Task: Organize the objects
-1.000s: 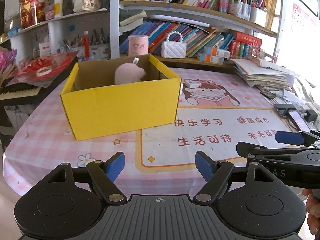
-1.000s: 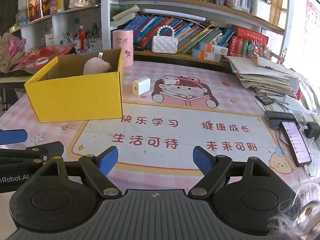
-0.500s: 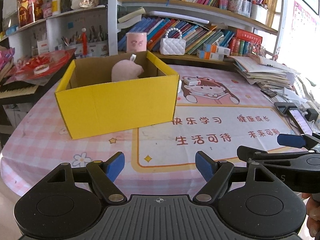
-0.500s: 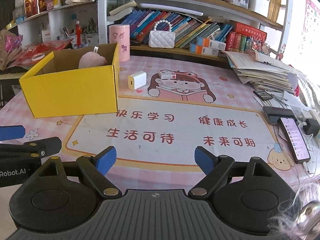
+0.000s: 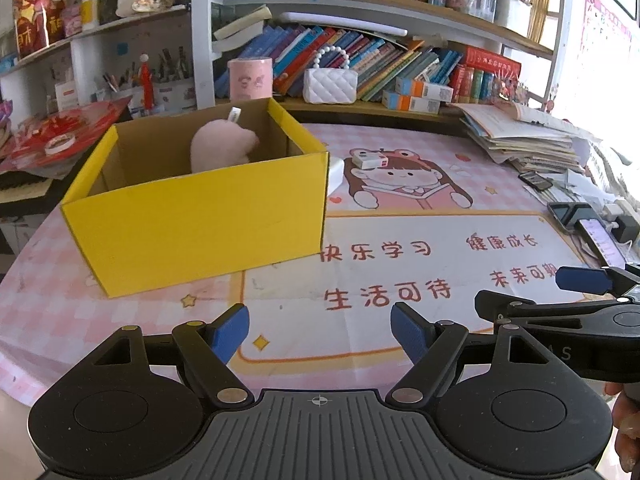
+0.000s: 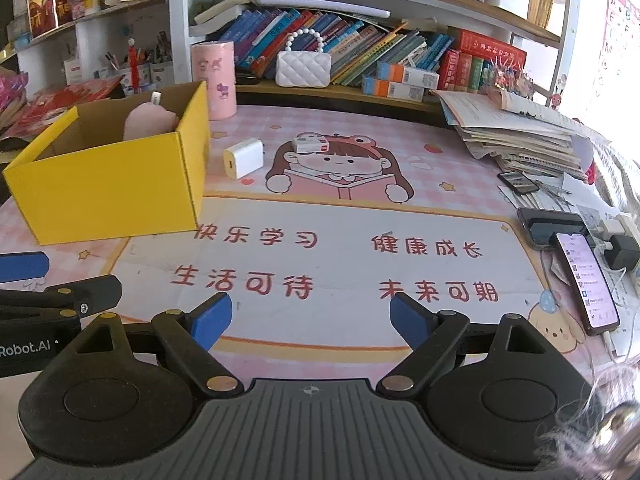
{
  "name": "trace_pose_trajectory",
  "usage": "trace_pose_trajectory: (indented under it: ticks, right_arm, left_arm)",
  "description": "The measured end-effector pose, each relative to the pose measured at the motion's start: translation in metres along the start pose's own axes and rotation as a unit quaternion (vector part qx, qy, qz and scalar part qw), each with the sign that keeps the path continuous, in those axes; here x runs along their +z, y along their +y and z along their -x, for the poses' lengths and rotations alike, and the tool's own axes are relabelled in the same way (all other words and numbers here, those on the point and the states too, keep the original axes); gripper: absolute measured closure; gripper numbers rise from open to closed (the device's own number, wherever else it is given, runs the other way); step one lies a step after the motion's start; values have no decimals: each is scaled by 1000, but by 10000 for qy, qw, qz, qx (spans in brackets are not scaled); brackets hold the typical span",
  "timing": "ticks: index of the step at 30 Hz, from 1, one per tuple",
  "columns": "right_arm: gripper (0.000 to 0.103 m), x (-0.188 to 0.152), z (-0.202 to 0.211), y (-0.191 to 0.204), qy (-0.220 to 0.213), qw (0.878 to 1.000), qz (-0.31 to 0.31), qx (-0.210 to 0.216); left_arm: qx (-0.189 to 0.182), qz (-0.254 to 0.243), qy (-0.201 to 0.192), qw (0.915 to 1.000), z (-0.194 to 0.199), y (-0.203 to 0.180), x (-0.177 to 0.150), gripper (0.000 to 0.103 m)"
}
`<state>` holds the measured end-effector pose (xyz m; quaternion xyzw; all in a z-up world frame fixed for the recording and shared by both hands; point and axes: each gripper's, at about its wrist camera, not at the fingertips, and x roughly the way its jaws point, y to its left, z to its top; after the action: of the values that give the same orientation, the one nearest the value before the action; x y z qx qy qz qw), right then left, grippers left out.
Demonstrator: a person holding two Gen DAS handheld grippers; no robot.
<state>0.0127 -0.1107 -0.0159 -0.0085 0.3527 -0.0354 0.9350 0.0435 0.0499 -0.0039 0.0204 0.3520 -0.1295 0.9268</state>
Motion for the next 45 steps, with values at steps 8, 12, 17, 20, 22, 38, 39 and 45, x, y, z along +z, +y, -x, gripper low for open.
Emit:
trace_pose_trajectory:
  ticks: [8, 12, 17, 20, 22, 38, 39, 45]
  right_arm:
    - [17, 10, -18, -18, 97, 9999, 11, 31]
    - [17, 18, -28, -28, 131, 9999, 30, 49]
    - [17, 29, -41, -39, 148, 9998, 88, 101]
    - [17, 36, -50, -47, 155, 9998, 99, 124]
    - [17, 41, -57, -52, 169, 9997, 118, 144]
    - [17, 68, -105, -96, 267, 9986, 214, 411]
    - [17, 70, -107, -98, 260, 9985, 201, 430]
    - [17, 76, -119, -113, 234, 9984, 124, 498]
  left_arm:
    - [17, 0, 95, 10000, -19, -14, 11, 23]
    - [36, 19, 106, 9999, -28, -21, 17, 23]
    - [77, 45, 116, 9999, -42, -30, 28, 23]
    - [95, 55, 131, 9999, -52, -37, 34, 23]
    - [105, 68, 146, 9998, -59, -42, 37, 23]
    - [330, 170, 275, 9989, -99, -78, 59, 23]
    - [342, 167, 277, 9989, -101, -81, 60, 23]
    - [407, 144, 315, 9986, -112, -92, 67, 23]
